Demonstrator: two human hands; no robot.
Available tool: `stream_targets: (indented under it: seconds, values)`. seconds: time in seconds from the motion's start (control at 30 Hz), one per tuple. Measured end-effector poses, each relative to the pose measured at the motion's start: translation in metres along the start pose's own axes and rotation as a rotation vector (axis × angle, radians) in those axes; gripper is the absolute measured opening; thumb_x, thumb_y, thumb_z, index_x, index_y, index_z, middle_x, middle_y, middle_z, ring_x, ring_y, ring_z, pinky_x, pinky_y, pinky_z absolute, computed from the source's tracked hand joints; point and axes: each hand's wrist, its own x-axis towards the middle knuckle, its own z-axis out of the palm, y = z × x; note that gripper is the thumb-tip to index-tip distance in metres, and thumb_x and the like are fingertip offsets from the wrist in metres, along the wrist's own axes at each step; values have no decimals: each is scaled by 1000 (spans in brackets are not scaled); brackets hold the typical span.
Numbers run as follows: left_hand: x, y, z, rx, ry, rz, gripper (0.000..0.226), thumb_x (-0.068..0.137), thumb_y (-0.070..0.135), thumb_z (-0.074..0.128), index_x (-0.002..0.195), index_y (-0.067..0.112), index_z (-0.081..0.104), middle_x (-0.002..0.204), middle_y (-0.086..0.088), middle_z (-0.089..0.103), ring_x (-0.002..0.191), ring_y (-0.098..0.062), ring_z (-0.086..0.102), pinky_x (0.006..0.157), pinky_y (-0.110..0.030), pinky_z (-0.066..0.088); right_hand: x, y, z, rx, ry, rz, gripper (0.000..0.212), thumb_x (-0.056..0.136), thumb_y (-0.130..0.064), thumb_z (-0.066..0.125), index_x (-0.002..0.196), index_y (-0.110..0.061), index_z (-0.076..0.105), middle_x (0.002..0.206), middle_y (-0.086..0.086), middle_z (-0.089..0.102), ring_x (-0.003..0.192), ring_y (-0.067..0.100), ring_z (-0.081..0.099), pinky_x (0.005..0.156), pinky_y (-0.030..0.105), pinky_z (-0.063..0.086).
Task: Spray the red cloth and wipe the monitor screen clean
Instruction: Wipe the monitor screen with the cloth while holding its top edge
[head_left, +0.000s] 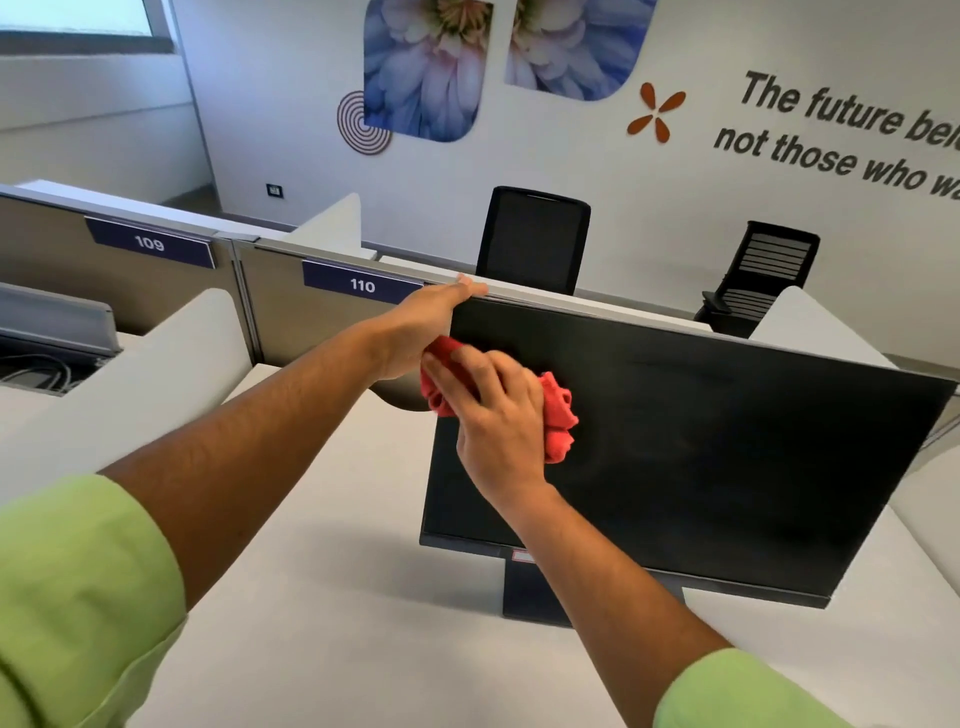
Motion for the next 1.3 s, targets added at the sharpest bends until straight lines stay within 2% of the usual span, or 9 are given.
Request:
stream_targets:
  seconds: [0.07,0.1,0.2,0.5,0.7,0.87,1.07,1.17,1.3]
  values:
    - [3,0,-2,67,26,-8,54,103,59,42,146,28,55,143,1,61,139,-23,47,108,-36,39,-24,1,3,-20,-101,-121,58,98,-12,56,152,-32,55,150,-3,50,134,29,45,106,47,39]
    - [4,0,-2,134,49,-16,62,103,61,41,157,31,39,165,-1,35,153,-25,26,122,-44,24,-38,3,3,-30,-162,-189,58,97,-11,53,152,-32,55,150,-4,49,134,29,45,107,47,37]
    - [3,1,0,245,84,-64,74,102,67,36,163,41,5,172,0,-14,158,-28,-8,125,-53,-1,-71,14,-5,-38,-250,-266,65,94,-8,64,152,-35,52,150,-6,48,134,27,47,108,46,37]
    - [5,3,11,390,120,18,64,105,65,22,162,40,7,171,-3,-14,155,-26,-24,123,-62,-9,39,49,-51,-11,127,276,54,99,-14,49,152,-24,58,143,11,60,127,36,54,99,49,48]
    - [4,-4,11,266,139,17,70,101,69,33,162,41,10,171,-7,-13,156,-24,-19,124,-59,-10,15,15,-16,-38,53,50,60,99,-11,61,155,-30,54,148,2,46,130,32,47,104,49,43]
    - [-3,2,13,381,133,34,59,107,58,20,162,40,9,171,-4,-15,156,-30,-20,123,-64,-8,-53,10,7,-64,-168,-265,64,96,-13,59,157,-28,46,151,0,45,133,32,44,106,48,36]
    - [-11,9,19,516,154,39,61,109,49,21,163,33,0,170,-6,-19,156,-37,-16,122,-67,-7,-128,42,-5,-131,-412,-641,56,104,-15,42,157,-29,44,145,-6,49,129,27,51,105,46,39]
    - [-8,9,21,498,162,53,60,109,51,21,163,34,3,171,-5,-17,156,-37,-14,123,-66,-1,-92,48,-20,-126,-340,-588,62,98,-13,51,157,-30,46,143,-2,50,125,29,51,98,47,41]
    - [-5,3,12,504,127,79,53,109,55,18,161,43,17,171,-3,-16,155,-31,-23,122,-67,-4,6,58,-37,-73,-70,-212,64,97,-5,58,156,-29,50,143,4,46,124,34,49,91,49,47]
